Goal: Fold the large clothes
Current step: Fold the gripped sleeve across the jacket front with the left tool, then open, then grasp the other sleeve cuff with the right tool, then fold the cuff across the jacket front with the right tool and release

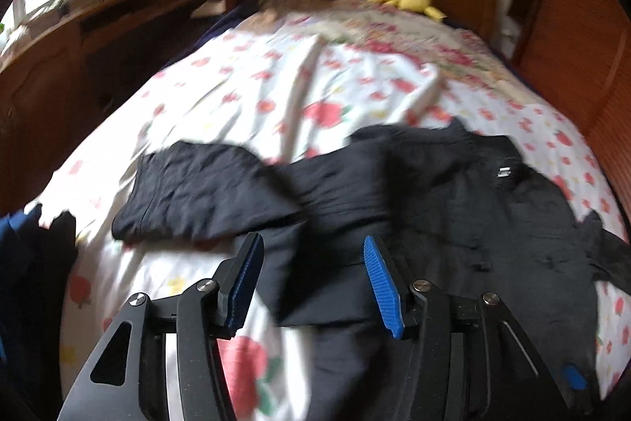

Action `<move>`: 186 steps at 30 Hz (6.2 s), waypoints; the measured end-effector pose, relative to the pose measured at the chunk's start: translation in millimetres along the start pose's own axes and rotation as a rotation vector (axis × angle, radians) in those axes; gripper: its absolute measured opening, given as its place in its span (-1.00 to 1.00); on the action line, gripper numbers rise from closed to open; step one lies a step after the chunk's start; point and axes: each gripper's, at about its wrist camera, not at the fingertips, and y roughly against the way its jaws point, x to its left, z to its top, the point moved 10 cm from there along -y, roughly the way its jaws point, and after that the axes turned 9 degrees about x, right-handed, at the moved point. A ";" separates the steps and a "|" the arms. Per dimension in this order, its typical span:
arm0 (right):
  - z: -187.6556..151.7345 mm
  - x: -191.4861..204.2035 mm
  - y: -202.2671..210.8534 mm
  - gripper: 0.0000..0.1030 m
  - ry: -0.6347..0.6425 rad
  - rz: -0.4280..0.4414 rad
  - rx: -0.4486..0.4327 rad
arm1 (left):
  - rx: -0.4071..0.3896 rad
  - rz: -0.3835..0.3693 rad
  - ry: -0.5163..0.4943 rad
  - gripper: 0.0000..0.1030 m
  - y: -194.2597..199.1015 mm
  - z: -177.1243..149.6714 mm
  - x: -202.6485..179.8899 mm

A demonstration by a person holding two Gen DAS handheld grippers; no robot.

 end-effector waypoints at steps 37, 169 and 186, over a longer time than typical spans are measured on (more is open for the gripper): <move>3.5 -30.3 42.5 1.00 -0.050 -0.032 -0.070 | -0.146 0.027 -0.298 -0.97 58.7 -11.5 -148.7; -24.5 48.4 12.4 0.44 0.245 -0.073 0.133 | -0.267 -0.194 -0.249 -0.26 77.6 -155.0 -64.7; -32.2 3.4 0.2 -0.69 0.226 -0.193 0.215 | -0.274 -0.171 -0.264 -0.26 79.8 -160.2 -68.6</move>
